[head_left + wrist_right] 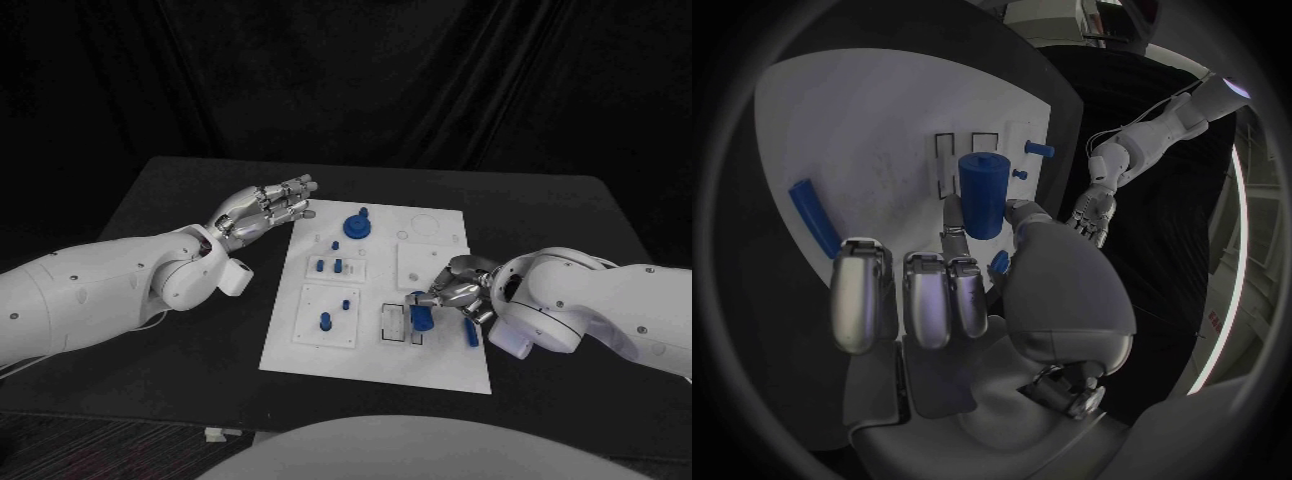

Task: Assemble the parts on the task board

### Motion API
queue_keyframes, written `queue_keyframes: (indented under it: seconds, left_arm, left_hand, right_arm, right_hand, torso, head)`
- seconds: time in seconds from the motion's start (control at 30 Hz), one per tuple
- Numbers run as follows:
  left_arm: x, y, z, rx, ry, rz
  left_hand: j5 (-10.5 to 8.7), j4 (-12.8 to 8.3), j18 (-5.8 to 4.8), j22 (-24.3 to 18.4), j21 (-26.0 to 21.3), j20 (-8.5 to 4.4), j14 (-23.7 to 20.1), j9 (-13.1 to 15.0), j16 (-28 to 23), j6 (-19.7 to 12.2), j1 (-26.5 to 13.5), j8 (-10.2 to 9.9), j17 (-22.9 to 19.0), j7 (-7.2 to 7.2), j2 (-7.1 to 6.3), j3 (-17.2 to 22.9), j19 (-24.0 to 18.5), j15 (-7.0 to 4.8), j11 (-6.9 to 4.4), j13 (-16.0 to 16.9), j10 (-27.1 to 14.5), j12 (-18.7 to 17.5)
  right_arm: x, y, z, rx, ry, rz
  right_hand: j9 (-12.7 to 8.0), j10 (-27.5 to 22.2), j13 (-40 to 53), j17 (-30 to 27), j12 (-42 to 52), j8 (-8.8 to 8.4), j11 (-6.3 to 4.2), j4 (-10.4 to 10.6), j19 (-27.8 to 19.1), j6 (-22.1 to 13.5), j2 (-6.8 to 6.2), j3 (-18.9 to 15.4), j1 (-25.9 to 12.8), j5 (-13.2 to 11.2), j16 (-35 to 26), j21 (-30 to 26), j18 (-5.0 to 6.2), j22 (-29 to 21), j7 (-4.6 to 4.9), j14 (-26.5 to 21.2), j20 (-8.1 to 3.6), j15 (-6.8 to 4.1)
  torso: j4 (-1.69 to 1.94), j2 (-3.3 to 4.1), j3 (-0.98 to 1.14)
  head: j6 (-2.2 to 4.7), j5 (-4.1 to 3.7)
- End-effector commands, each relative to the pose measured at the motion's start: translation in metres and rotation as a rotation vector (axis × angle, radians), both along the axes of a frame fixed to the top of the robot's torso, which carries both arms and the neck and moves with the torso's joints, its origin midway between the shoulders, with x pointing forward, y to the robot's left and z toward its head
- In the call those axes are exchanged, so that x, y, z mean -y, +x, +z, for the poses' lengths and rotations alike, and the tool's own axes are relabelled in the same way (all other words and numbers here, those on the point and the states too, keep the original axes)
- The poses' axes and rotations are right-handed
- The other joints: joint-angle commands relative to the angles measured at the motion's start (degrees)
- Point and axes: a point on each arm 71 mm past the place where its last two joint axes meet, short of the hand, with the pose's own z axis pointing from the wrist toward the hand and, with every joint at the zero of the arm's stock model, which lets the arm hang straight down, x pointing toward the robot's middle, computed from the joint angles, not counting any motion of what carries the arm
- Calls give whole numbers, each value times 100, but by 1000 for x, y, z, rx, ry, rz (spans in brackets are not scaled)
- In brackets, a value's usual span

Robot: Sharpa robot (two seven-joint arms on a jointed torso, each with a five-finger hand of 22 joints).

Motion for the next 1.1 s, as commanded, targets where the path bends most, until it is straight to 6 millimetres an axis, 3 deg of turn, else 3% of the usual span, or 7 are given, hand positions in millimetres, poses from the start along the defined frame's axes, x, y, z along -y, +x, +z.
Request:
queue_keyframes:
  seconds: [0.03,0.43,0.77,1.1]
  left_arm:
    - [2,0,0,2,-19,-9]
    - [3,0,0,1,-20,-12]
    - [3,1,-1,0,-19,-13]
    - [2,1,-1,-2,-18,-12]
  left_hand:
    - [21,-12,-33,-2,14,4,-3,7,33,27,23,26,6,-10,15,18,42,-6,29,7,5,29]
    - [23,-21,-34,-10,14,5,-5,6,33,20,21,25,5,-7,15,28,45,-3,32,6,1,23]
    - [24,-25,-34,-19,13,5,-7,5,32,15,21,23,5,-6,17,34,43,-1,33,5,-1,20]
    - [24,-25,-34,-19,13,5,-7,5,32,15,21,23,5,-6,17,34,43,-1,33,5,-1,20]
  right_arm:
    - [-2,-1,-5,-52,10,-50]
    - [-15,-2,-12,-58,21,-40]
    - [-23,-5,-15,-76,22,-11]
    - [-26,-5,-18,-104,5,19]
  right_hand:
    - [238,606,1506,1061,15,39,2,-662,230,-61,151,698,62,-131,30,4,-72,1250,2,519,9,8]
    - [226,606,1506,1034,15,9,16,-630,214,-100,180,692,-45,-386,18,-23,-65,1240,20,514,22,22]
    - [148,606,1506,1000,15,-79,56,-507,196,-151,215,588,-272,-1027,5,-52,-57,1229,65,506,59,62]
    - [62,606,1506,979,15,-162,91,-408,150,-195,226,459,-425,-1473,-3,-144,-35,1199,108,501,89,93]
  torso:
    - [4,1,3]
    - [5,8,17]
    - [-8,6,13]
    - [-20,-1,15]
  head:
    - [-1,5]
    - [-1,12]
    - [-1,32]
    - [-1,42]
